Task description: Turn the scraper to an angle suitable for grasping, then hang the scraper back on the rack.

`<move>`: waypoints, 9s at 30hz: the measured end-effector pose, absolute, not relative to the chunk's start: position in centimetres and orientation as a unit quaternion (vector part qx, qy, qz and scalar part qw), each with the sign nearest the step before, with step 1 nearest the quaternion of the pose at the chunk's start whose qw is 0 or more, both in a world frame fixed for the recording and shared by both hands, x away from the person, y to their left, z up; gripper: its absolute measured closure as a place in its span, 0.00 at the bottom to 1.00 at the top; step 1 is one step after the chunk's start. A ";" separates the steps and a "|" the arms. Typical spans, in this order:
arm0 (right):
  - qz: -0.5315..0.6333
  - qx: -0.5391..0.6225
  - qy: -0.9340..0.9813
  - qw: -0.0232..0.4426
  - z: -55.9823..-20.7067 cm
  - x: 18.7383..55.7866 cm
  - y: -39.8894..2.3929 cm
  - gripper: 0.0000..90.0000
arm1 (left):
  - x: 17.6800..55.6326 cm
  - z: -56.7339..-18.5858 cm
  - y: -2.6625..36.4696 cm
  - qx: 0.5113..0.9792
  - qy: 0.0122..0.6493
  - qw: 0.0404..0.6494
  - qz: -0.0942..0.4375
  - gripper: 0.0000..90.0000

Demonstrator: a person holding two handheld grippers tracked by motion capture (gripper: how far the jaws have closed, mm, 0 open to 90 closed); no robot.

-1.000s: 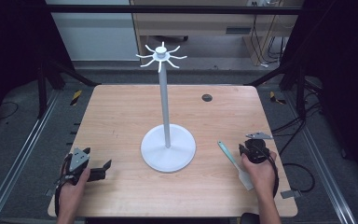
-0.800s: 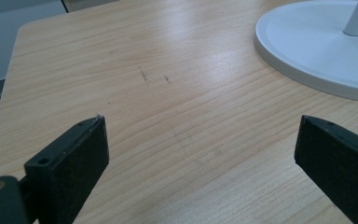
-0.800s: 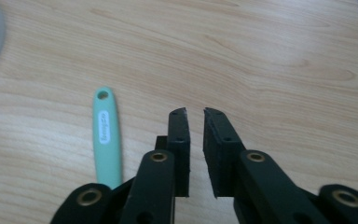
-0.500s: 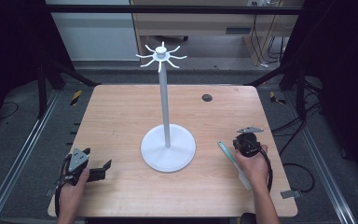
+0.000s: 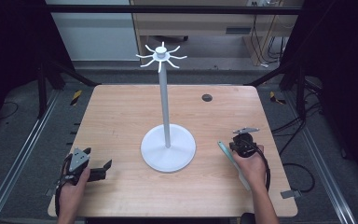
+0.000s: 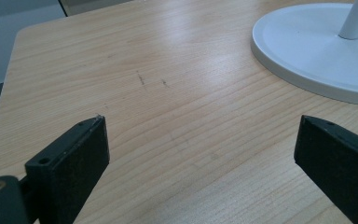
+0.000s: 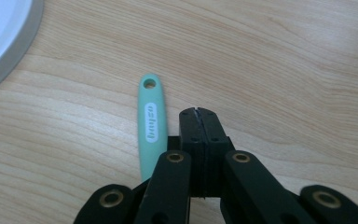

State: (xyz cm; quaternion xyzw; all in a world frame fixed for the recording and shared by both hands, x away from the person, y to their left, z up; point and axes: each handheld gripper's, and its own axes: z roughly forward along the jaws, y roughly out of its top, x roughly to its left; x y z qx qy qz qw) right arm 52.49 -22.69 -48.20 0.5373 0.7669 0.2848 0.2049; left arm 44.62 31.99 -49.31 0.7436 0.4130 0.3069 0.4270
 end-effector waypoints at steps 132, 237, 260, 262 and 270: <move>0.117 0.370 0.919 0.074 -46.6 52.5 -14.9 0.76 | 44.4 -48.9 32.8 0.734 0.420 0.428 0.320 0.04; 0.389 0.417 0.789 0.226 -34.5 49.3 -20.3 0.83 | 44.3 -48.6 32.6 0.727 0.412 0.441 0.327 0.04; 0.425 0.404 0.772 0.245 -31.7 50.0 -19.6 0.83 | 44.5 -48.7 33.0 0.725 0.415 0.443 0.324 0.04; 0.427 0.402 0.772 0.245 -31.6 50.1 -19.5 0.83 | 44.6 -48.8 33.0 0.727 0.418 0.441 0.320 0.04; 0.437 0.399 0.766 0.251 -30.9 49.9 -19.5 0.83 | 44.4 -48.7 33.0 0.728 0.416 0.440 0.323 0.04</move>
